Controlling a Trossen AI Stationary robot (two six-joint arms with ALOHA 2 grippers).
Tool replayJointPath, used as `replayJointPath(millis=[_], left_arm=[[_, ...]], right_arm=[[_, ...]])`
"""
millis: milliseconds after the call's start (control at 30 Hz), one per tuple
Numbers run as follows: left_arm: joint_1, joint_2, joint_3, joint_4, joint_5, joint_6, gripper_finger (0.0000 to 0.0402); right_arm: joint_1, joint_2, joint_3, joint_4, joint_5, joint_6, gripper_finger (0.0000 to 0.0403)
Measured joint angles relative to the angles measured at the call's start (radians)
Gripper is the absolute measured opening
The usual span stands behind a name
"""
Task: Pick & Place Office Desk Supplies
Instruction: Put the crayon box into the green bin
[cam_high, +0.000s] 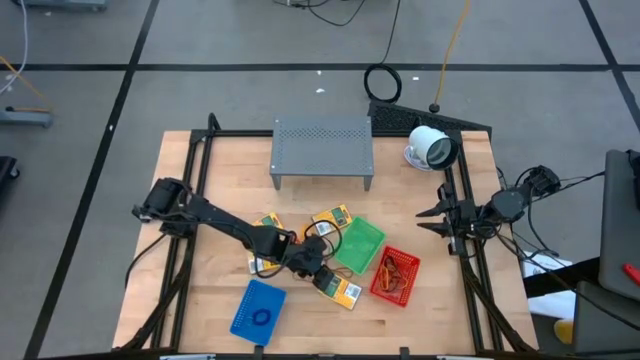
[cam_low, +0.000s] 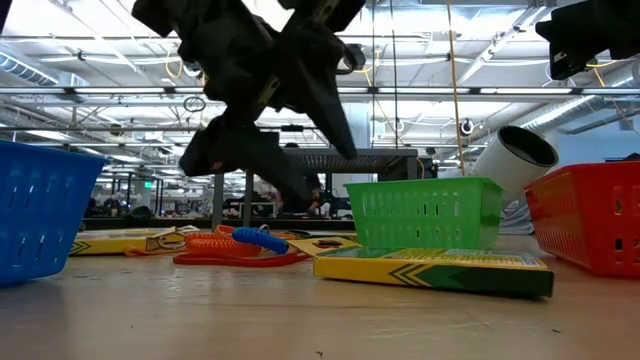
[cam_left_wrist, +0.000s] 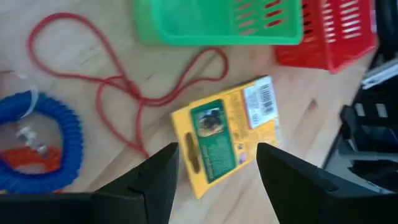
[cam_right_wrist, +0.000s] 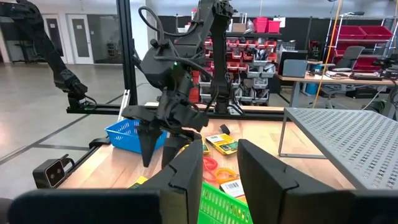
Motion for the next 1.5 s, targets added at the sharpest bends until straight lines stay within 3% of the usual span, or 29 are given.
replayJointPath(millis=[467, 800, 1167, 1333, 1500], left_arm=[[0.010, 0.064, 0.001, -0.017, 0.039, -0.041, 0.0225], [0.010, 0.133, 0.009, 0.118, 0.095, -0.076, 0.0225], [0.001, 0.138, 0.008, 0.146, 0.103, -0.077, 0.0221], [0.001, 0.138, 0.008, 0.149, 0.095, -0.074, 0.0170], [0.001, 0.138, 0.008, 0.159, 0.077, -0.062, 0.0078]], right_arm=[[0.000, 0.000, 0.000, -0.001, 0.000, 0.000, 0.0095], [0.000, 0.000, 0.000, -0.006, 0.000, 0.000, 0.0094], [0.000, 0.000, 0.000, -0.005, 0.000, 0.000, 0.0097], [0.000, 0.000, 0.000, -0.006, 0.000, 0.000, 0.0094], [0.000, 0.000, 0.000, -0.006, 0.000, 0.000, 0.0097]])
